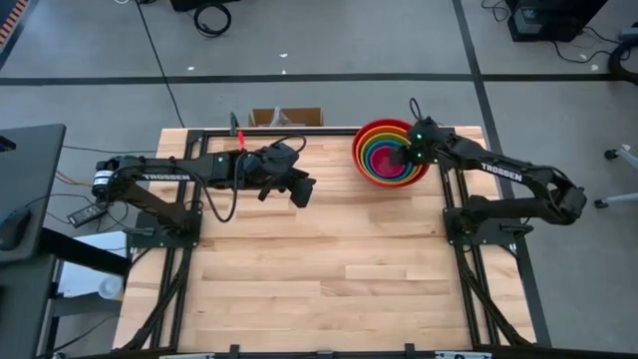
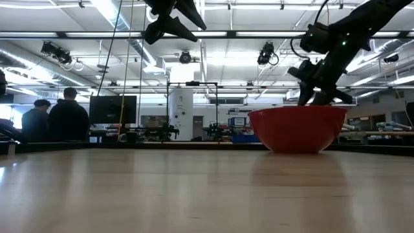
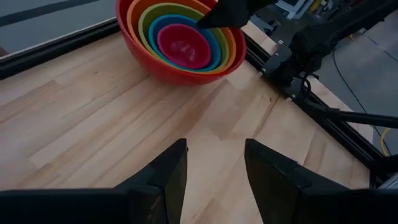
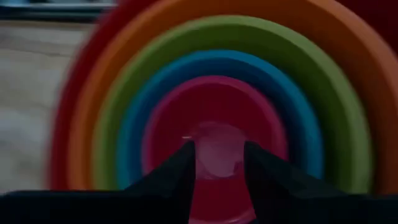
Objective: Nest bowls inside each other
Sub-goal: Return to Home Position
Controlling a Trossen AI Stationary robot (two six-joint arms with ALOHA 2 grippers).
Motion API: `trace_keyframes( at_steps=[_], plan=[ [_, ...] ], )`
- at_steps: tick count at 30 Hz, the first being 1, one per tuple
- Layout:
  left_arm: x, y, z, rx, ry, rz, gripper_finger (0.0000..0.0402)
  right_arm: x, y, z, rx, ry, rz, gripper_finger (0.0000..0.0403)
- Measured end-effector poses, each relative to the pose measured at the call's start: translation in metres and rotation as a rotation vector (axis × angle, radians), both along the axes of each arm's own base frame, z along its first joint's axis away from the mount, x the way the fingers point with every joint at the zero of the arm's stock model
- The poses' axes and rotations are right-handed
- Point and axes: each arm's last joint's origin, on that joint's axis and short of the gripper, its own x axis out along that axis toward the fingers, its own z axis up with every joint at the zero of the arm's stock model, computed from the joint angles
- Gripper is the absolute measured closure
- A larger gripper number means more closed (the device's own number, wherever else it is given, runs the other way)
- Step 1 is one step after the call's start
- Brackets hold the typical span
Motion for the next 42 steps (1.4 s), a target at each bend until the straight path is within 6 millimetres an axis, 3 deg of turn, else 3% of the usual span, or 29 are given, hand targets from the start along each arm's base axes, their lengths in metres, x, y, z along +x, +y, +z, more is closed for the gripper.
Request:
trace_keyframes(
  at_steps=[3,12,16,20,24,27,30,35,42],
  plan=[
    [-0.005,0.000,0.005,0.009,-0.013,-0.006,0.0240,-0.001,0.005,0.013,-0.030,-0.112,0.097,0.0262],
    [-0.044,0.001,0.050,0.142,-0.178,-0.052,0.0265,0.018,0.033,0.072,-0.194,-0.658,0.467,0.0281],
    [-0.047,-0.003,0.066,0.257,-0.285,-0.105,0.0283,0.035,0.057,0.088,-0.243,-0.810,0.617,0.0304],
    [-0.054,-0.014,0.071,0.298,-0.345,-0.141,0.0309,0.042,0.092,0.095,-0.306,-0.837,0.765,0.0345],
    [-0.078,-0.025,0.045,0.281,-0.372,-0.173,0.0350,0.028,0.123,0.098,-0.378,-0.767,0.830,0.0392],
    [-0.099,-0.030,0.015,0.275,-0.442,-0.180,0.0386,0.012,0.139,0.099,-0.437,-0.714,0.858,0.0393],
    [-0.122,-0.031,-0.013,0.277,-0.520,-0.183,0.0396,-0.004,0.149,0.096,-0.516,-0.615,0.902,0.0394],
    [-0.148,-0.029,-0.040,0.357,-0.603,-0.206,0.0395,-0.029,0.150,0.090,-0.646,-0.448,0.955,0.0397],
    [-0.172,-0.027,-0.063,0.505,-0.580,-0.221,0.0395,-0.059,0.143,0.094,-0.726,-0.499,0.870,0.0400]
  ],
)
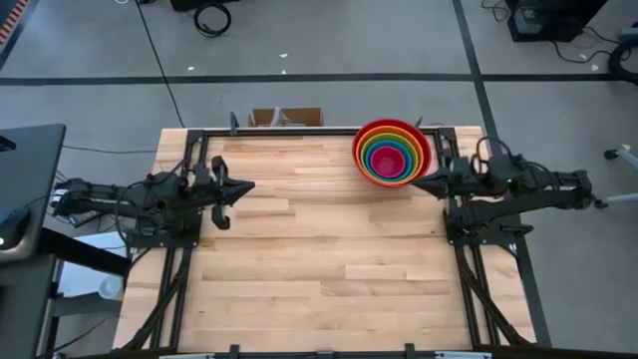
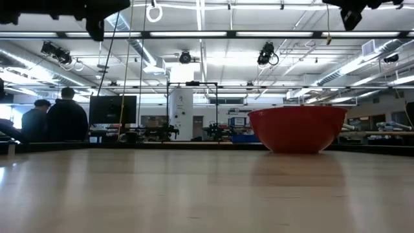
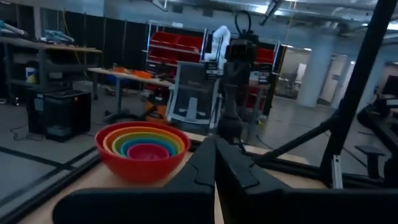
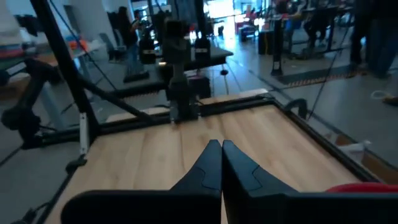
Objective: Nest bowls inside each other
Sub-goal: Return to Home Position
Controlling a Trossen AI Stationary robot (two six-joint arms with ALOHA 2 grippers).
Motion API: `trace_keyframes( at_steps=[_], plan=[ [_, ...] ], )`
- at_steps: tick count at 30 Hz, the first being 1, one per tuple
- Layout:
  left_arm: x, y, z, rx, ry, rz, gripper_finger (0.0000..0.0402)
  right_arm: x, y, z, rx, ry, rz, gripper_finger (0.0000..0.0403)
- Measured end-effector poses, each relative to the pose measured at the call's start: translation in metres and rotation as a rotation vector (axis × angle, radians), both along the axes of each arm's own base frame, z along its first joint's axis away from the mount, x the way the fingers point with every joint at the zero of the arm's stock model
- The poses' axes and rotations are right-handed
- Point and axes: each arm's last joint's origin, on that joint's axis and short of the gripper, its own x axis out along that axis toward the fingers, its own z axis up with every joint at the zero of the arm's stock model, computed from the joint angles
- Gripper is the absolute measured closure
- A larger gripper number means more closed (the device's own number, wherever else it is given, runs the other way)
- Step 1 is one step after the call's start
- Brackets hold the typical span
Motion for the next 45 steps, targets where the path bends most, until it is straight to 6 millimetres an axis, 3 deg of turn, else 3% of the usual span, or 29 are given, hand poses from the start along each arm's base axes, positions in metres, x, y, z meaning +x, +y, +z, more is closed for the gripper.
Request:
trace_keyframes(
  at_steps=[6,13,24,38,45],
  plan=[
    [-0.007,0.001,-0.040,-0.028,-0.046,0.012,0.0395,-0.018,-0.003,-0.029,0.041,-0.053,-0.036,0.0401],
    [-0.006,0.001,-0.071,-0.090,-0.001,0.002,0.0395,-0.017,-0.002,-0.062,0.096,-0.065,-0.013,0.0402],
    [-0.010,0.001,-0.094,-0.058,-0.023,0.006,0.0395,-0.016,-0.002,-0.090,0.138,-0.073,-0.008,0.0401],
    [-0.010,0.001,-0.094,-0.027,-0.013,0.007,0.0395,0.005,0.000,-0.139,0.179,-0.100,0.017,0.0401],
    [-0.010,0.001,-0.094,-0.025,-0.012,0.007,0.0395,0.008,0.000,-0.143,0.185,-0.158,0.018,0.0397]
  ],
)
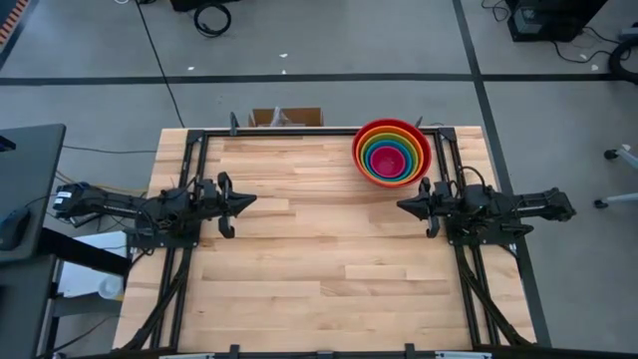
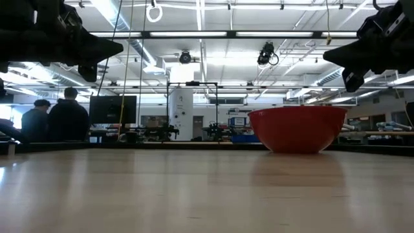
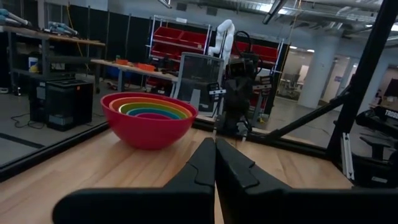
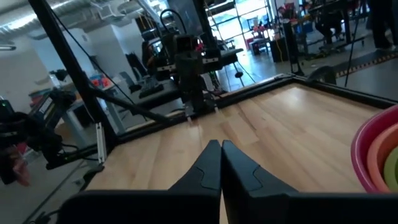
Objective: Nest bowls inside each other
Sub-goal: Return to Home Position
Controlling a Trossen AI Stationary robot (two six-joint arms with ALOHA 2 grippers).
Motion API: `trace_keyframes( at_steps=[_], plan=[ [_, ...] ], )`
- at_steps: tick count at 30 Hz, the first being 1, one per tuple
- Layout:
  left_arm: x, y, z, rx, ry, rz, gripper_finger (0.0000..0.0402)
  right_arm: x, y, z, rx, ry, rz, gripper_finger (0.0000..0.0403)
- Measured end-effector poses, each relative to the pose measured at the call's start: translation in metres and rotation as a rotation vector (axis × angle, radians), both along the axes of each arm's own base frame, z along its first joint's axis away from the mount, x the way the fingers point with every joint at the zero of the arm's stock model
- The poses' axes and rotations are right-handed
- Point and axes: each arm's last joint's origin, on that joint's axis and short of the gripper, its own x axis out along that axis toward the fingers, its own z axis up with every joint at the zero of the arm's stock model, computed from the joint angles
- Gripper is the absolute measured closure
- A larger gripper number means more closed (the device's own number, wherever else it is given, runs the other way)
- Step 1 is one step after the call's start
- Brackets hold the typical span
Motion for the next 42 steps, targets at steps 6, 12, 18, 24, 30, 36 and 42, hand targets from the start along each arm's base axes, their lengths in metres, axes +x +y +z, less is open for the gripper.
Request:
trace_keyframes(
  at_steps=[6,12,18,24,30,36,42],
  plan=[
    [0.0001,0.0000,-0.0001,-0.005,0.000,-0.001,0.0395,0.0000,0.0000,-0.0001,-0.006,0.002,-0.001,0.0371],
    [0.0001,0.0000,-0.0003,-0.006,0.001,-0.001,0.0395,0.0000,0.0000,-0.0001,-0.006,0.002,-0.001,0.0364],
    [0.0001,0.0000,-0.0003,-0.006,0.001,-0.001,0.0395,0.0000,0.0000,-0.0001,-0.006,0.002,-0.002,0.0365],
    [0.0001,0.0000,-0.0003,-0.007,0.001,-0.001,0.0395,0.0000,-0.0001,-0.0001,-0.007,0.002,-0.002,0.0365],
    [0.0001,0.0000,-0.0003,-0.007,0.001,-0.001,0.0395,0.0000,-0.0001,0.0000,-0.007,0.001,-0.003,0.0363],
    [0.0001,0.0000,-0.0003,-0.007,0.001,-0.001,0.0395,0.0000,-0.0001,0.0000,-0.007,0.001,-0.003,0.0366],
    [0.0001,0.0000,-0.0005,-0.007,0.001,-0.001,0.0395,0.0000,-0.0001,0.0000,-0.007,0.001,-0.003,0.0366]
  ],
)
